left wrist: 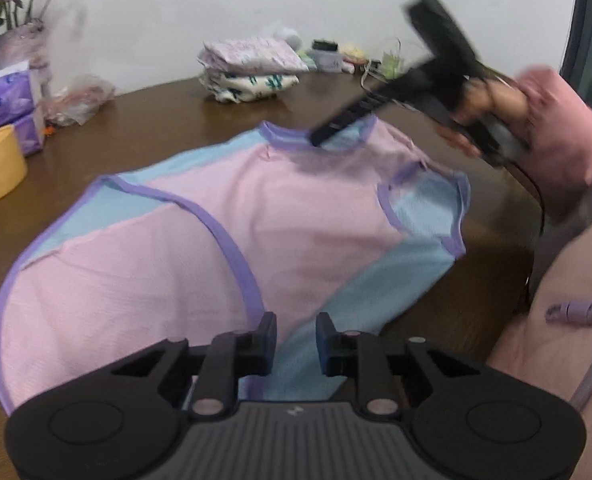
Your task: Fold clothes
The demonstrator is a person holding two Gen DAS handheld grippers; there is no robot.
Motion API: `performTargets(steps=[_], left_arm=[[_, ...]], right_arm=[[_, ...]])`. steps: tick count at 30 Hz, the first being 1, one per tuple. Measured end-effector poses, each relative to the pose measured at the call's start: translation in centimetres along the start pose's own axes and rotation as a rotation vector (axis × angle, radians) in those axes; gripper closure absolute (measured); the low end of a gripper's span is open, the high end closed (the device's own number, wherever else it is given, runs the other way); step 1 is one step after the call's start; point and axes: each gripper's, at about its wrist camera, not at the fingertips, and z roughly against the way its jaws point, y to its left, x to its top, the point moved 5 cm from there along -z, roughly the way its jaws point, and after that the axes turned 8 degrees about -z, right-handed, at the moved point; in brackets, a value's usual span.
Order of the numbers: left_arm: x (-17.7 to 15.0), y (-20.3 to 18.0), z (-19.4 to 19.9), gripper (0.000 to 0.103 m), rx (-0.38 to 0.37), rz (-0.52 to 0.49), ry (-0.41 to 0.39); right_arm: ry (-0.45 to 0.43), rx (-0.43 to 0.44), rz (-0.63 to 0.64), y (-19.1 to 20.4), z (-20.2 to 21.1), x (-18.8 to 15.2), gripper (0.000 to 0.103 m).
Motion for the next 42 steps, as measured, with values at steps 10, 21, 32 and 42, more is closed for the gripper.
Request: performTargets(steps=[10, 21, 32, 42], left_arm=[[-0.8, -0.1, -0.3, 0.076, -0.014, -0.01, 0.012], [0.2, -1.3, 2.7, 0.0, 0.256, 0.065, -0.138], [-0.2, -3.0, 2.2, 0.0, 0.249, 0.051, -0.054], [-2.4, -4.0, 2.9, 0.047, 0.274, -0.102, 0.097]], right_arm=[[0.019, 0.037, -0.093, -2.4, -1.3, 0.0, 0.094], [-0.225, 0.044, -0.152, -2.2, 12.3, -6.6, 0.0], [-0.282, -0.171, -0.03, -2.6, 15.7, -15.1, 0.0], [-0.134, -0.228, 0.277, -2.0, 14.8, -16.8, 0.017]])
